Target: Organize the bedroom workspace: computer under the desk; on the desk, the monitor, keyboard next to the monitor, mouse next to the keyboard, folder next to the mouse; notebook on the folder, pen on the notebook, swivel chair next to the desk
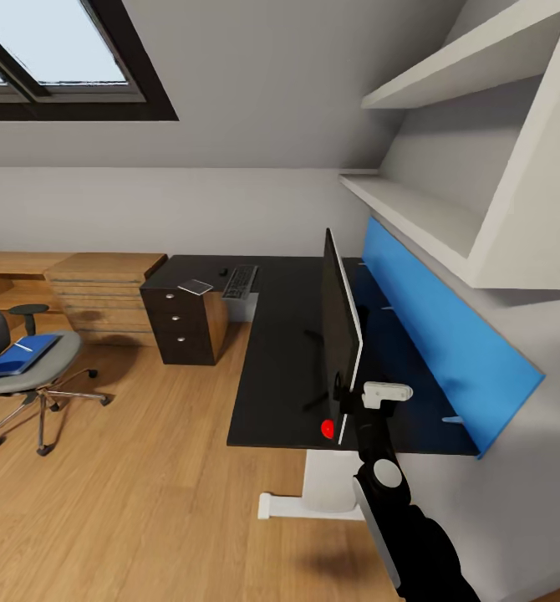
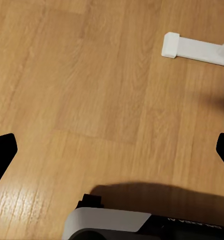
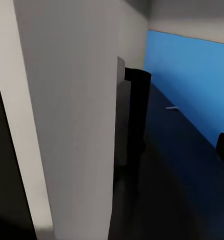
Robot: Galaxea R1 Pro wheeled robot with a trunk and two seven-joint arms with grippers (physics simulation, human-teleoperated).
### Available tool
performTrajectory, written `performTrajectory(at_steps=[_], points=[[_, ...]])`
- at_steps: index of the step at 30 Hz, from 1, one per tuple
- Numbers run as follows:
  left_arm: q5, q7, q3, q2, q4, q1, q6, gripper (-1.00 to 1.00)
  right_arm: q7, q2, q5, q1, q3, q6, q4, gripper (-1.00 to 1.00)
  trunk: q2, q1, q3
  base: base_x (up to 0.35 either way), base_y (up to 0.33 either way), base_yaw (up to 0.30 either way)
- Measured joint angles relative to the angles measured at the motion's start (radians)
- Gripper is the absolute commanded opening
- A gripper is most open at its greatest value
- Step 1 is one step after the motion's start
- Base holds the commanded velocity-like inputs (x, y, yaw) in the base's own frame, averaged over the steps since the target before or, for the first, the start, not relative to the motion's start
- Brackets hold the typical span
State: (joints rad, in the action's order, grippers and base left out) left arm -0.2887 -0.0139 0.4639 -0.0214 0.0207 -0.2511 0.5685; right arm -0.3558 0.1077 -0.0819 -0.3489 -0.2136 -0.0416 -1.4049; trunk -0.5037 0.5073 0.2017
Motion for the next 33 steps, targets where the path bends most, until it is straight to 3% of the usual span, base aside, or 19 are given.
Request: performTrajectory(at_steps=[33], points=[[0.000, 0.000, 0.000, 0.000, 0.000, 0.000, 0.000, 1.00, 0.000, 0.000, 0.000, 0.000, 0.000, 0.000, 0.005, 1.00, 0.000, 0.000, 0.000, 0.000, -0.021, 0.000]])
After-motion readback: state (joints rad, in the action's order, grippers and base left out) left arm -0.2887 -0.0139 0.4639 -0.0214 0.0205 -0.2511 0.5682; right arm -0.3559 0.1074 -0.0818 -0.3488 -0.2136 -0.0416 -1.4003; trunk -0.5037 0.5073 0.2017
